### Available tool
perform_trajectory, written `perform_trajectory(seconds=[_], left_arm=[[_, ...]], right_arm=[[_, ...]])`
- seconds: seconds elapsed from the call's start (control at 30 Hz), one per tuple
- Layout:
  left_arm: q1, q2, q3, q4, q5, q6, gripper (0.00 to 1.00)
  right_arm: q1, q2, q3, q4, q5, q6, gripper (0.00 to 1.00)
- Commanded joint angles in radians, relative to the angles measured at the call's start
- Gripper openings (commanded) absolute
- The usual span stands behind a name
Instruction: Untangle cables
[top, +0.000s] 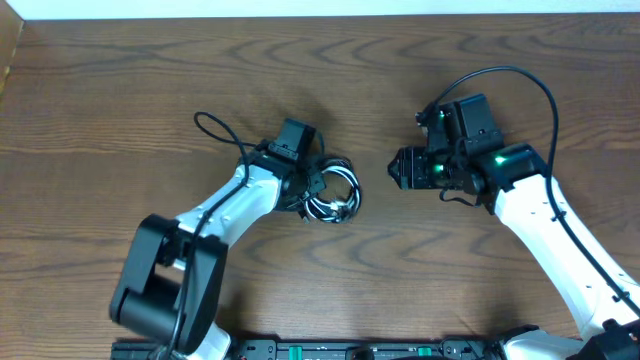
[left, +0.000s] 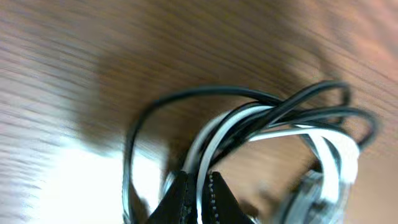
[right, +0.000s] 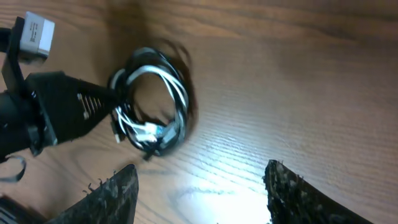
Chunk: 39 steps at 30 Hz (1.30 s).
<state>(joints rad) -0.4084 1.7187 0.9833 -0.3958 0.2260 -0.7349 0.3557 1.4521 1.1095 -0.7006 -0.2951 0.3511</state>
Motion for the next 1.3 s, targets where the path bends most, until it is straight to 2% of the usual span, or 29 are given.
perform_trajectory(seconds=[0.0, 0.23, 0.43, 0.63, 1.17, 1.27], left_arm=[[0.018, -0.083, -0.001, -0.002, 0.225, 0.055, 0.07], [0.071, -0.111, -0.001, -0.002, 0.506, 0.054, 0.07], [0.121, -0.111, -0.001, -0.001, 0.666, 0.053, 0.07], [0.151, -0.111, -0.001, 0.002, 0.805, 0.05, 0.07], [0.151, -0.111, -0.001, 0.021, 0.996, 0.045, 0.07], [0.151, -0.111, -0.001, 0.021, 1.013, 0.043, 0.07]], right_arm=[[0.032, 0.008, 0.001, 0.024, -0.003, -0.015, 0.61], [0.081, 0.045, 0.001, 0.056, -0.003, -0.016, 0.61], [0.092, 0.124, 0.001, 0.054, -0.016, -0.023, 0.62], [0.096, 0.212, 0.001, 0.085, -0.084, -0.1, 0.6], [0.166, 0.385, 0.001, 0.196, -0.113, -0.158, 0.55], [0.166, 0.412, 0.001, 0.216, -0.074, -0.149, 0.5]])
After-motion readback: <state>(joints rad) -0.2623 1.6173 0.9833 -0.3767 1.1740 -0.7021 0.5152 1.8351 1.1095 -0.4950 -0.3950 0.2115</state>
